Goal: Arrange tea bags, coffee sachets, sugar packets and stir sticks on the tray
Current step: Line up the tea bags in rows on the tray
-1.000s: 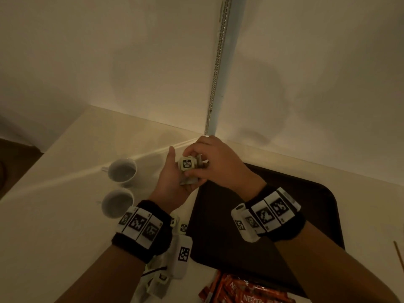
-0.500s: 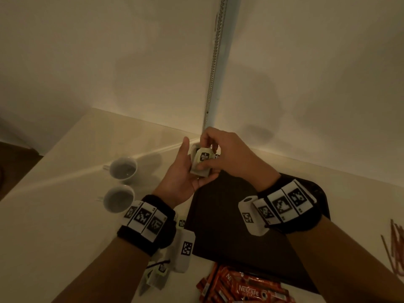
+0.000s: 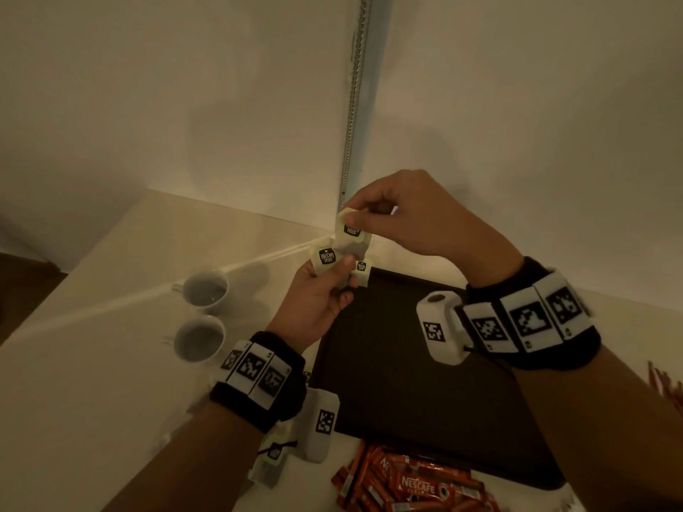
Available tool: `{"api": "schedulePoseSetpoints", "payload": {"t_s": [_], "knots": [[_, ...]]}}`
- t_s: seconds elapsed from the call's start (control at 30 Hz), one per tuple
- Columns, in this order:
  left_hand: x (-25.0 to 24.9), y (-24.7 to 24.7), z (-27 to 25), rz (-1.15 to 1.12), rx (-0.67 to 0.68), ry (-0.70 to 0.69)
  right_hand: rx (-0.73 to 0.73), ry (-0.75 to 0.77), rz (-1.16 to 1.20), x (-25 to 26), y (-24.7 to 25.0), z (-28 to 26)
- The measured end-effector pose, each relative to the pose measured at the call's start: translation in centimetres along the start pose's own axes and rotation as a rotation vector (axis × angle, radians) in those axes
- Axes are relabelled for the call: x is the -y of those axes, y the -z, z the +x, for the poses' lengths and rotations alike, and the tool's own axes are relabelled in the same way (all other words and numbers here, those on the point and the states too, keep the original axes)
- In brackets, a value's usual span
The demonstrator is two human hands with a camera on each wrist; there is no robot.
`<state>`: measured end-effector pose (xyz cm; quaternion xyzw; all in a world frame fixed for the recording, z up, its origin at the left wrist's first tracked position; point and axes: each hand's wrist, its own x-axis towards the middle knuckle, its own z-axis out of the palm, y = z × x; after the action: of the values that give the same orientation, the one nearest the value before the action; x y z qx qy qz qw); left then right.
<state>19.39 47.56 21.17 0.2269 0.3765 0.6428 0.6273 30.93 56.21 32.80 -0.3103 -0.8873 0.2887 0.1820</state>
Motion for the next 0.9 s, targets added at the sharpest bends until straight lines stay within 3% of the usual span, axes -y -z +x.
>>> {"api": "schedulePoseSetpoints", "payload": {"t_s": [0.3,0.6,0.9], "knots": [[0.7,-1.6,-0.5,-0.129,0.024,0.1,-0.034,-0.029,-0.129,2.0,0.7,0.7],[0.9,-1.8,-0.6,-0.169,0.015,0.079,-0.051,-0.08,-0.137,1.5,0.8,0.5],[0.7,-1.4,-0.3,-0.098,-0.033,0.01,-0.062,-0.128,0.019,0.7,1.0,-0.2]]}}
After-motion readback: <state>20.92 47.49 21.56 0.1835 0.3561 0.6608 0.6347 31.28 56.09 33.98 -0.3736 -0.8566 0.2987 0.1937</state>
